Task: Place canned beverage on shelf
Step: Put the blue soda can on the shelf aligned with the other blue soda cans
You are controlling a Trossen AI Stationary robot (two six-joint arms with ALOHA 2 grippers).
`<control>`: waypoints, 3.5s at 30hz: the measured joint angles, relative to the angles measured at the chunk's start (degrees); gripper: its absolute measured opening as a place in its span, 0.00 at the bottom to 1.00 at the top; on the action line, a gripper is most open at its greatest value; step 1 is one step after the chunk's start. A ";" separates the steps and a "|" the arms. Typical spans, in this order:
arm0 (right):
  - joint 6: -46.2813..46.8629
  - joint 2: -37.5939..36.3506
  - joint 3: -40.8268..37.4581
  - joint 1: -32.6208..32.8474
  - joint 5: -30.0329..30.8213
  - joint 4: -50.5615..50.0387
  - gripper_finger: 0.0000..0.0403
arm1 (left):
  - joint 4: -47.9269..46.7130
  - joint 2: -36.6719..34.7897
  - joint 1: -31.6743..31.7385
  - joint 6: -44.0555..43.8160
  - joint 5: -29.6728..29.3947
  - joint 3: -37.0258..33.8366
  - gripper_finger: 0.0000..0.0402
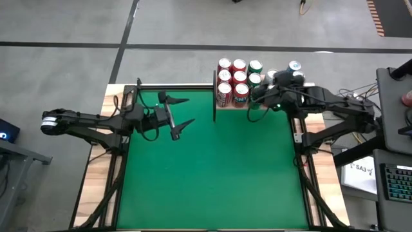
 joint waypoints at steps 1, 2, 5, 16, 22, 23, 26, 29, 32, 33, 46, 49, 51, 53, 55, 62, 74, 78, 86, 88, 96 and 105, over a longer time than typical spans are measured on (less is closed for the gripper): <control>-1.69 1.11 1.65 0.15 -4.09 0.57 0.63 | -0.62 0.00 0.00 -0.01 0.00 0.00 0.86; -2.77 2.19 3.18 0.27 -8.34 0.85 0.62 | -1.20 0.00 0.00 -0.02 0.00 0.00 0.86; -3.32 5.31 7.56 0.49 -20.97 0.47 0.56 | -2.50 -0.07 0.00 0.03 -0.01 0.00 0.86; 13.43 15.00 24.63 0.49 -41.91 -26.70 0.15 | -8.73 -1.72 -0.02 2.97 -5.84 0.00 0.86; 15.16 14.66 28.30 -0.24 -44.42 -26.42 0.03 | -10.88 -2.89 0.00 3.27 -6.67 0.00 0.86; 15.00 14.65 28.47 -0.75 -43.80 -26.70 0.03 | -10.79 -2.94 -0.02 3.50 -6.67 0.00 0.86; 13.22 13.48 27.97 -1.91 -43.56 -26.29 0.03 | -11.80 -3.26 -0.02 4.03 -6.97 0.00 0.86; 11.46 10.63 25.78 -3.34 -43.78 -26.28 0.03 | -12.72 -3.48 -0.02 4.09 -6.99 0.00 0.86; 11.41 7.05 21.58 -5.51 -42.88 -26.38 0.03 | -13.12 -3.69 -0.02 4.09 -6.99 0.00 0.86; 11.74 5.80 19.85 -6.21 -41.71 -26.44 0.03 | -13.04 -3.70 -0.02 4.09 -6.99 0.00 0.86; 11.22 -4.16 6.78 -10.82 -25.33 -26.33 0.03 | -12.94 -3.63 -0.02 4.11 -6.99 0.00 0.86; 10.95 -5.16 4.29 -12.51 -25.02 -26.42 0.03 | -12.92 -3.63 -0.02 4.11 -6.99 0.00 0.86; 8.96 -5.57 2.77 -13.75 -25.00 -26.42 0.03 | -12.90 -3.58 -0.02 4.11 -6.99 0.00 0.86; 7.64 -5.75 1.67 -15.47 -25.08 -26.38 0.03 | -12.90 -3.58 -0.02 4.11 -6.99 0.00 0.86; 7.01 -5.97 1.06 -17.33 -25.07 -26.36 0.03 | -12.90 -3.58 -0.02 4.11 -6.99 0.00 0.86; -1.31 -6.06 -0.20 -22.81 -26.01 -26.38 0.03 | -12.90 -3.58 -0.02 4.11 -6.99 0.00 0.86; -2.34 -6.01 -0.45 -23.79 -29.07 -26.38 0.03 | -12.90 -3.58 0.00 4.14 -6.99 0.00 0.86; -2.50 -5.99 -0.45 -23.79 -29.91 -26.36 0.03 | -12.90 -3.58 0.00 4.14 -6.99 0.00 0.86; -2.09 -5.99 -0.65 -23.79 -32.07 -26.37 0.03 | -12.90 -3.58 0.00 4.15 -6.99 0.00 0.86; -2.11 -5.99 -0.84 -23.79 -32.54 -26.39 0.03 | -12.91 -3.58 0.00 4.14 -6.99 0.00 0.86; -2.12 -6.04 -0.98 -23.79 -35.77 -26.38 0.03 | -12.92 -3.58 0.00 4.16 -6.99 0.00 0.86; -2.12 -6.00 -0.98 -23.79 -35.52 -26.38 0.03 | -12.93 -3.58 0.00 4.16 -7.02 0.00 0.86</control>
